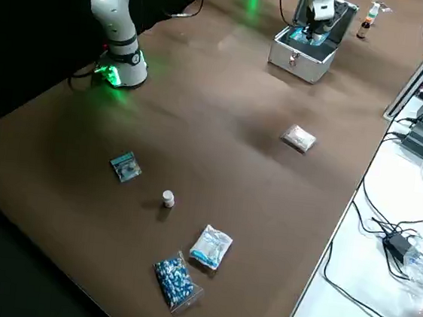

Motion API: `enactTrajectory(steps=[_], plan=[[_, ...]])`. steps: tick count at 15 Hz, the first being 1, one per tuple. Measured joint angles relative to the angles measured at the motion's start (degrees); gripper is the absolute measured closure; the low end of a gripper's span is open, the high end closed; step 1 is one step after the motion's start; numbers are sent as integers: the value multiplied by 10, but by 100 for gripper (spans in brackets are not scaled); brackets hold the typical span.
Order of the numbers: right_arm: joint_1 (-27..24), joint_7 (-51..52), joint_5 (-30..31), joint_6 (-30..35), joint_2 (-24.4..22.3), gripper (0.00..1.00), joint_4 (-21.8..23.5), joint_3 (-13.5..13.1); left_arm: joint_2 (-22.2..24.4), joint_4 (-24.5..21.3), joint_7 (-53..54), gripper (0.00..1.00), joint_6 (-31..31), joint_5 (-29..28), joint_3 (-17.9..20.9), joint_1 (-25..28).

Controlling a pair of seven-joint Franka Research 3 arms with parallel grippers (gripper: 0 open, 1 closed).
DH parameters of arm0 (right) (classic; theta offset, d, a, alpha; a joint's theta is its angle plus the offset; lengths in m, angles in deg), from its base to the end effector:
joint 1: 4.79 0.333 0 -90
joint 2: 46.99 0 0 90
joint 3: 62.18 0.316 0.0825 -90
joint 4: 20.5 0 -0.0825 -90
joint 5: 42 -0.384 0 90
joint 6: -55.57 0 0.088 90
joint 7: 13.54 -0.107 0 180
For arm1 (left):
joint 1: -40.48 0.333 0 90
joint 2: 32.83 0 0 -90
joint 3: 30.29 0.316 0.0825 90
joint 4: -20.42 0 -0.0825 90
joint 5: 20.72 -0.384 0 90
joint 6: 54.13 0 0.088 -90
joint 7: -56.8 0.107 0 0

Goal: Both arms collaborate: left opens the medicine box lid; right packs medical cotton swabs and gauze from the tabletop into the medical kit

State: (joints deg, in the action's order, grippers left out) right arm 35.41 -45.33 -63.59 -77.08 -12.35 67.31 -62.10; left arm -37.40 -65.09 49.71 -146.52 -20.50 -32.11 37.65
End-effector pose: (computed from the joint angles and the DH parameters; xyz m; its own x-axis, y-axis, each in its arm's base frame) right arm 0.5464 0.4721 0.3211 0.9960 -0.0760 -0.0477 -0.0877 -0.9376 -0.3366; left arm 0.5819 -0.0469 0.6200 0.9983 0.0430 0.0393 0.0426 -0.9990 0.0113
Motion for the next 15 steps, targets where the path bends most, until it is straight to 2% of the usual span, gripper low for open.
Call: enactTrajectory(steps=[4, 7, 14, 15], plan=[[12, -2, -1, -4, 23, 88, -6, 0, 0, 0, 0, 0, 0, 0, 0, 0], [15, -2, -1, -4, 28, 84, -6, 0, 0, 0, 0, 0, 0, 0, 0, 0], [15, 0, -1, 3, 29, 21, -30, -4, 0, 0, 0, 0, 0, 0, 0, 0], [14, 0, -1, 14, 29, 20, -36, -9, 0, 0, 0, 0, 0, 0, 0, 0]])
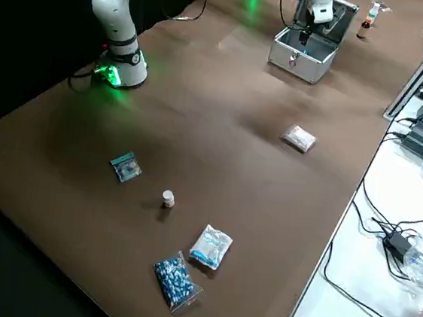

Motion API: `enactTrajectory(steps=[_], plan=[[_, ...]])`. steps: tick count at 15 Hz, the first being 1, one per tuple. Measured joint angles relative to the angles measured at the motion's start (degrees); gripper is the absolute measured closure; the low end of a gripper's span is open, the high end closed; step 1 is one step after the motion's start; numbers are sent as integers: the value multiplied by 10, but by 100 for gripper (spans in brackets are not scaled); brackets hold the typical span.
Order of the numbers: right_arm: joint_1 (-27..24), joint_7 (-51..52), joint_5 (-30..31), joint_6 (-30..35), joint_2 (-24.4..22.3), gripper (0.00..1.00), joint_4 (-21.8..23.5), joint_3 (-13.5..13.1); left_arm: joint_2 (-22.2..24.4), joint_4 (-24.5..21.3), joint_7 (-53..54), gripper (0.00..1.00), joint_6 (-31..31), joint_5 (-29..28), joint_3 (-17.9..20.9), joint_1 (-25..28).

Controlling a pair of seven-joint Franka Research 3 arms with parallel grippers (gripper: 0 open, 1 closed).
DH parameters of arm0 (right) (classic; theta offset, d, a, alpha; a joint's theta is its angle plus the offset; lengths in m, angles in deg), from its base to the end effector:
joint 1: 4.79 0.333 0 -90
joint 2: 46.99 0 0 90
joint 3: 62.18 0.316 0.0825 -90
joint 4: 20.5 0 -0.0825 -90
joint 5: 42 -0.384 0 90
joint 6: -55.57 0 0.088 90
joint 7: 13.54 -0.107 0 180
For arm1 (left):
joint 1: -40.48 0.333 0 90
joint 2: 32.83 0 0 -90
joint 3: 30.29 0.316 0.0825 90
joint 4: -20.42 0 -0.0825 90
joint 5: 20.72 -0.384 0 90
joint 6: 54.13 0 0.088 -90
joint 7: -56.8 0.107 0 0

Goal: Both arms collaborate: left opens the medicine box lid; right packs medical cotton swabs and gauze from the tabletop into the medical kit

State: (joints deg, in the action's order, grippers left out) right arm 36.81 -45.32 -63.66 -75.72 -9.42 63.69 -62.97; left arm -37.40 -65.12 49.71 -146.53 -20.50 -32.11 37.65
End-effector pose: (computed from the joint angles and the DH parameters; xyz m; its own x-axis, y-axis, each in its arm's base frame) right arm 0.5484 0.4869 0.3115 0.9970 -0.0573 -0.0523 -0.0713 -0.9421 -0.3276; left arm 0.5819 -0.0469 0.6198 0.9983 0.0430 0.0389 0.0426 -0.9990 0.0113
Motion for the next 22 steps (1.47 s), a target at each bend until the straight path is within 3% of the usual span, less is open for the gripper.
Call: enactTrajectory(steps=[2, 7, 9, 11, 13, 16, 22], plan=[[-11, 0, 1, 24, 0, 20, -9, -13, 0, 0, 0, 0, 0, 0, 0, 0], [-106, 40, 105, 66, -15, 17, -24, -27, 0, 0, 0, 0, 0, 0, 0, 0], [-132, 71, 129, 71, -15, 13, -26, -28, 0, 0, 0, 0, 0, 0, 0, 0], [-152, 90, 137, 71, -15, 1, -26, -29, 0, 0, 0, 0, 0, 0, 0, 0], [-171, 96, 148, 71, -15, 1, -26, -30, 0, 0, 0, 0, 0, 0, 0, 0], [-209, 111, 189, 61, -14, 1, -26, -33, 0, 0, 0, 0, 0, 0, 0, 0], [-259, 192, 193, -1, 27, 1, -14, -33, 0, -1, 0, 0, 0, 0, 0, 0]])
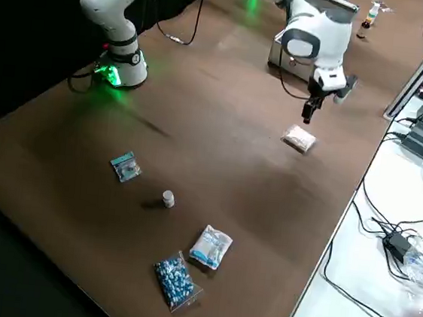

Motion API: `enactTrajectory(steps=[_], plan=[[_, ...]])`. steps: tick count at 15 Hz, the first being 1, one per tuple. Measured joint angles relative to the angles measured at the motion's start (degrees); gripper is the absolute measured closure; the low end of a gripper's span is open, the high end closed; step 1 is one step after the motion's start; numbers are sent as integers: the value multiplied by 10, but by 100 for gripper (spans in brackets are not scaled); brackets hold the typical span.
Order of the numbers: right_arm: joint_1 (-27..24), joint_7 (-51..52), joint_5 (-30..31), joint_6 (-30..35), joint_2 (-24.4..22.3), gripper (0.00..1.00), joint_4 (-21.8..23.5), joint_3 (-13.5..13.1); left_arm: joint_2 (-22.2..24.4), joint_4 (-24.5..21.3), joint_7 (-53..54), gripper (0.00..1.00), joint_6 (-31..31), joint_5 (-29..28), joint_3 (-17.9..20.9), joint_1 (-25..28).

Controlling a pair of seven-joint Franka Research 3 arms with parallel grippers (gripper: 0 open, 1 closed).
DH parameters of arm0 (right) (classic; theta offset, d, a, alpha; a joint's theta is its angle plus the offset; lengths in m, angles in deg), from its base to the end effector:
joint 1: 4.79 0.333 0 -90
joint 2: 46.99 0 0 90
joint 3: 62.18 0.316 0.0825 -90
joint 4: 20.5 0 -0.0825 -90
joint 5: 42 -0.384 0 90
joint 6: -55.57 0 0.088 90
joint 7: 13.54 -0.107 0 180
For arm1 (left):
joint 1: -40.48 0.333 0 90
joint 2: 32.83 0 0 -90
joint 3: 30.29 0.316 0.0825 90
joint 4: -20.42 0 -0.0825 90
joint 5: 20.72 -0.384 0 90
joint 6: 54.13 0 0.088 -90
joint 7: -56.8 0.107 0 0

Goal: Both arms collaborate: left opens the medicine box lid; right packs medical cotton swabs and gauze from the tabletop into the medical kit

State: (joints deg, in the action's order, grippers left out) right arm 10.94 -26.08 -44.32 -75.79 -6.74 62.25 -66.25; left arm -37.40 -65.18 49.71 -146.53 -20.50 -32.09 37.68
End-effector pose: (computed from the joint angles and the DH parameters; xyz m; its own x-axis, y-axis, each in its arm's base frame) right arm 0.7193 0.1599 0.2888 0.9890 -0.0210 0.1463 -0.0182 -0.9996 -0.0204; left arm 0.5819 -0.0464 0.6193 0.9983 0.0439 0.0379 0.0435 -0.9990 0.0111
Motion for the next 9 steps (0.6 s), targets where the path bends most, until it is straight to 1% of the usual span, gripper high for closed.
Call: enactTrajectory(steps=[3, 4, 9], plan=[[-2, 1, 0, -12, 25, 1, 0, 0, 0, 0, 0, 0, 0, 0, 0, 0], [-3, 1, 0, -26, 37, 1, 0, 0, 0, 0, 0, 0, 0, 0, 0, 0], [-12, 1, 0, -52, 65, 1, 0, 0, 0, 0, 0, 0, 0, 0, 0, 0]])
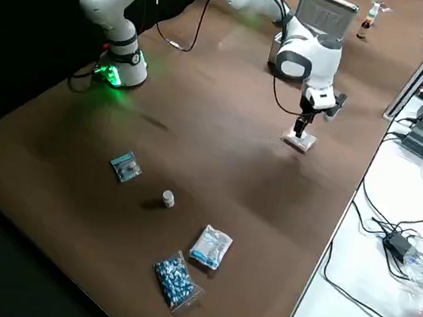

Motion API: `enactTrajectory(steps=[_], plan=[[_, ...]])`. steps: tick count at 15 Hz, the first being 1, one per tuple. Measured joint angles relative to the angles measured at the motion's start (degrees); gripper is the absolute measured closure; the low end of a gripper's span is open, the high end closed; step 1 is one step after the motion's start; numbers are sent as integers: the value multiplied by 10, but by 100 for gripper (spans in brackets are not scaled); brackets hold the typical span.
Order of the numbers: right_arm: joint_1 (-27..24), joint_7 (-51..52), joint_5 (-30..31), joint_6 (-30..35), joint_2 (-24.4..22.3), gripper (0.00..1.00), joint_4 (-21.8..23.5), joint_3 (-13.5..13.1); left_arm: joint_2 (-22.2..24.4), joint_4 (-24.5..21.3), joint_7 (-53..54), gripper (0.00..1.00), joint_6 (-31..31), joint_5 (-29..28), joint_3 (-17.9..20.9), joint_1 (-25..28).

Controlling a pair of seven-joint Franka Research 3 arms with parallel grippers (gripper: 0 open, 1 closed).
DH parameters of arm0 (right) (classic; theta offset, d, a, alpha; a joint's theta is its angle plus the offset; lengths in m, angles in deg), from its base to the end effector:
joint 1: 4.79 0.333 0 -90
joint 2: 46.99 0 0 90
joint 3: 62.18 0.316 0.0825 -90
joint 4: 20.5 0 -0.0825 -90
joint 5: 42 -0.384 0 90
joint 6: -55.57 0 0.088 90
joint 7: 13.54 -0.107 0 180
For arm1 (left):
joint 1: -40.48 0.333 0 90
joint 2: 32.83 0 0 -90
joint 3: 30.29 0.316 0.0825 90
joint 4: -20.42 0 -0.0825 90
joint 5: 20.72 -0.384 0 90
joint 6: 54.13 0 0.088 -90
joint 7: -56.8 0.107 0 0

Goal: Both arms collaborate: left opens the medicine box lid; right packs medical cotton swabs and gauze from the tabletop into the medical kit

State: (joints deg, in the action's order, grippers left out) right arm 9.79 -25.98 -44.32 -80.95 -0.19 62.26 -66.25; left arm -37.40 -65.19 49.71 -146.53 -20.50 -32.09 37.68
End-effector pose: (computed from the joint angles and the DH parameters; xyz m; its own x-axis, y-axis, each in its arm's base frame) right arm 0.7215 0.1447 0.2137 0.9915 -0.0359 0.1248 -0.0354 -0.9994 -0.0066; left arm 0.5819 -0.0464 0.6192 0.9983 0.0439 0.0377 0.0435 -0.9990 0.0111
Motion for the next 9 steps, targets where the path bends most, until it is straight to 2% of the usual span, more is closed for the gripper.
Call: enactTrajectory(steps=[4, 9], plan=[[-7, 0, 0, -44, 16, 1, 0, 0, 0, 0, 0, 0, 0, 0, 0, 0], [-7, 0, 0, -47, 26, 1, 0, 1, 0, 0, 0, 0, 0, 0, 0, 0]])
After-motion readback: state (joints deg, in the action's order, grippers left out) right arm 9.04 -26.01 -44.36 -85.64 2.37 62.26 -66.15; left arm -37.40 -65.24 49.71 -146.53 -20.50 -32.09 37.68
